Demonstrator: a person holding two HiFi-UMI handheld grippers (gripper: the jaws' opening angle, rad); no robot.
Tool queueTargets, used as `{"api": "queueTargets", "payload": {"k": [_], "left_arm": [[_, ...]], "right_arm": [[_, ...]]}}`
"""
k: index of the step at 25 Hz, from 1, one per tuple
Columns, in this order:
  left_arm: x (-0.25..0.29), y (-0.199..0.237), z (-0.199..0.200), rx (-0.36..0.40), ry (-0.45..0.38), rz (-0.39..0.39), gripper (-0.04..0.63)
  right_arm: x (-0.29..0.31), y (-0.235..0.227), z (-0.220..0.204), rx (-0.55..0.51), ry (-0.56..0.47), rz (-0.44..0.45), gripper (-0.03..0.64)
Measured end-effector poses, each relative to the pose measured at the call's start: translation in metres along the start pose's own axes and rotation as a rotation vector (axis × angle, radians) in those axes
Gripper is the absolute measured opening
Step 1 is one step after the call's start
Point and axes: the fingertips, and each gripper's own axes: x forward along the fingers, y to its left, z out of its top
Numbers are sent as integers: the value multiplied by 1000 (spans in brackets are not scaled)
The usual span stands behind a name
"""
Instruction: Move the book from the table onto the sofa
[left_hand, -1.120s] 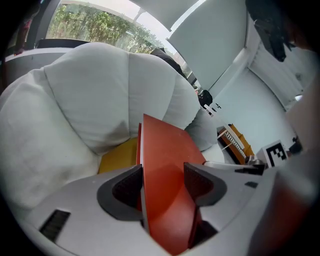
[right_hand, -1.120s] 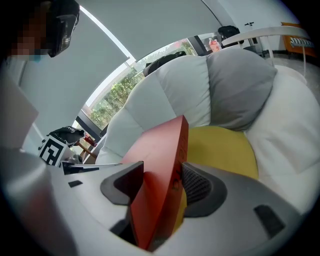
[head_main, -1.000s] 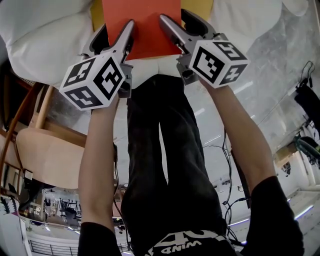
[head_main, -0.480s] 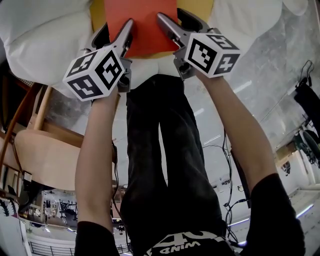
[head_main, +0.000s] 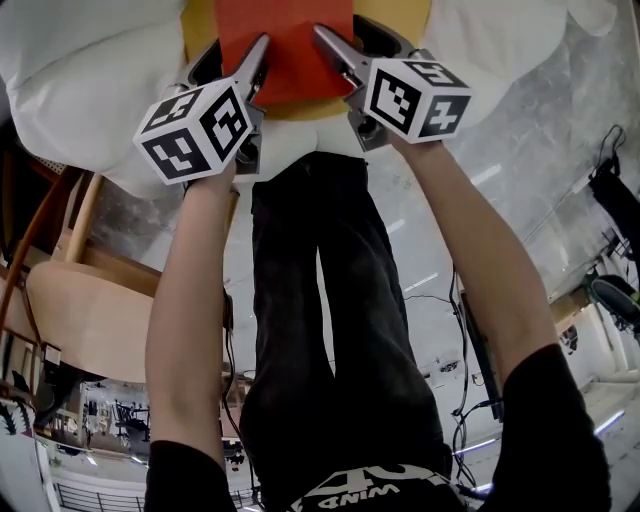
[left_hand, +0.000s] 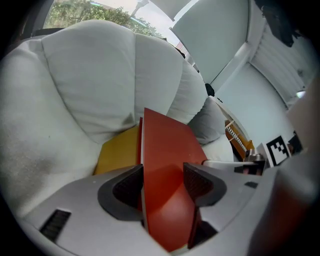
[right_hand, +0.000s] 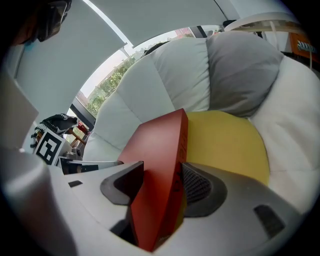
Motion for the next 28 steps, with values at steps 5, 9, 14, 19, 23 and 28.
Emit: {"api": "queueTargets", "payload": {"k": [5,9,14,19,23,28], "left_arm": [[7,5,-4,-6,2,2,264],[9,7,-4,-8,3,-10,264],[9,5,-5,-3,14,-17,264],[8,6,-4,-11,19,-25,264],[4,10,-4,-18,26,-7,264],[-7,16,0,-25,25,26,255]], "right_arm": [[6,-4,-2,-26,9,0,238],[7,-4,-3,-26,10,9,238],[7,-4,-3,-27,17,7,238],[7,-4,-2,-36,31,13,238],[3,-7,0,-30,38,4,230],[-9,-13,7,-15,27,-15,195]]}}
